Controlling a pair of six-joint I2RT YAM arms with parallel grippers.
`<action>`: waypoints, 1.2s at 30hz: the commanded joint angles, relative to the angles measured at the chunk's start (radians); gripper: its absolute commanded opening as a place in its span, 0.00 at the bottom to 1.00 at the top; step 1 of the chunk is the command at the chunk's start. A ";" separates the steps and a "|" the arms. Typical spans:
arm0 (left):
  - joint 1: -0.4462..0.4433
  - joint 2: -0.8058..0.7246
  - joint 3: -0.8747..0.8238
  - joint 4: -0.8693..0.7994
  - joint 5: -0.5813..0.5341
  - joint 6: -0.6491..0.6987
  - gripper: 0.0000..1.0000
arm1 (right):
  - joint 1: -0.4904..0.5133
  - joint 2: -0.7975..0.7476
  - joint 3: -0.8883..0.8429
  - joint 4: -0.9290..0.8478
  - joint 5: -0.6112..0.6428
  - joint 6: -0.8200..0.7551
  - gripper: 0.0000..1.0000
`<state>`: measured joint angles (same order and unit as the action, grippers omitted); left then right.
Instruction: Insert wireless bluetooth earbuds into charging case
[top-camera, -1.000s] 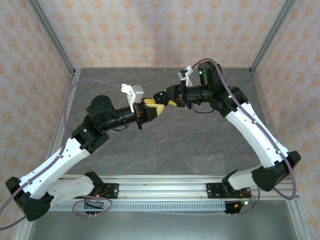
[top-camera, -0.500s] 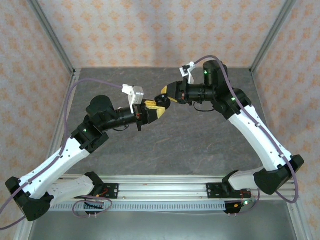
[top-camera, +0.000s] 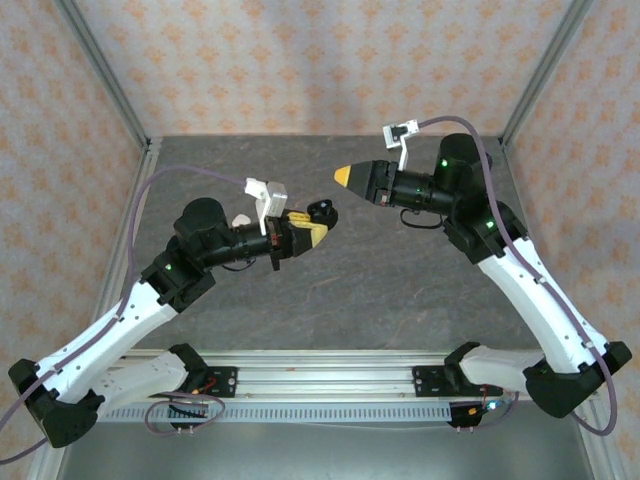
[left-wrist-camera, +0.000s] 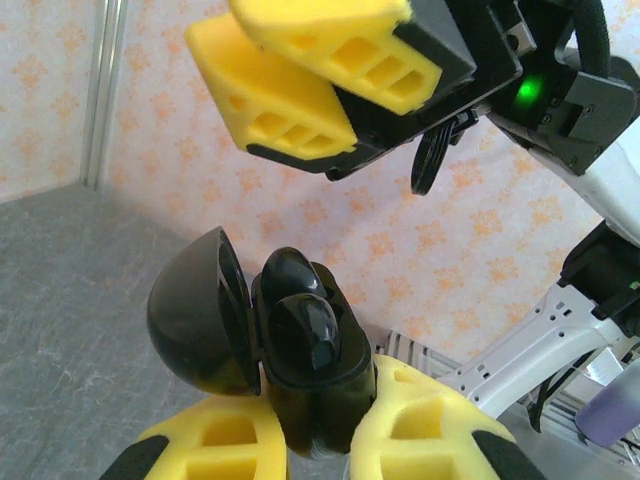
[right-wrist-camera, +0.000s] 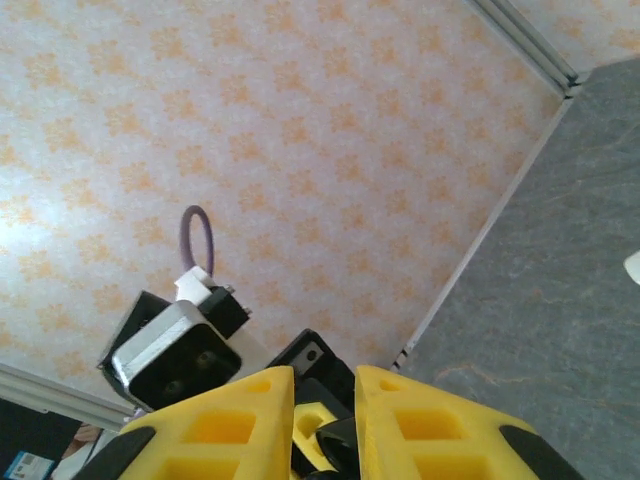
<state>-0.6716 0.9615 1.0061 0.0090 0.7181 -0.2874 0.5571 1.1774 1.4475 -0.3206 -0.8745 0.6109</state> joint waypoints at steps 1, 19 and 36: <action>0.006 -0.011 0.019 -0.034 0.029 0.034 0.02 | -0.004 0.062 0.106 -0.212 0.038 -0.076 0.24; 0.006 0.180 0.271 -0.279 0.126 0.305 0.00 | -0.004 0.203 0.193 -0.310 -0.322 0.050 0.28; 0.093 0.231 0.167 -0.160 0.081 0.110 0.00 | -0.005 0.111 0.177 -0.215 -0.338 0.092 0.28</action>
<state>-0.6228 1.1664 1.2118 -0.1780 0.8856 -0.1146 0.5259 1.3682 1.6154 -0.5774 -1.1324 0.7067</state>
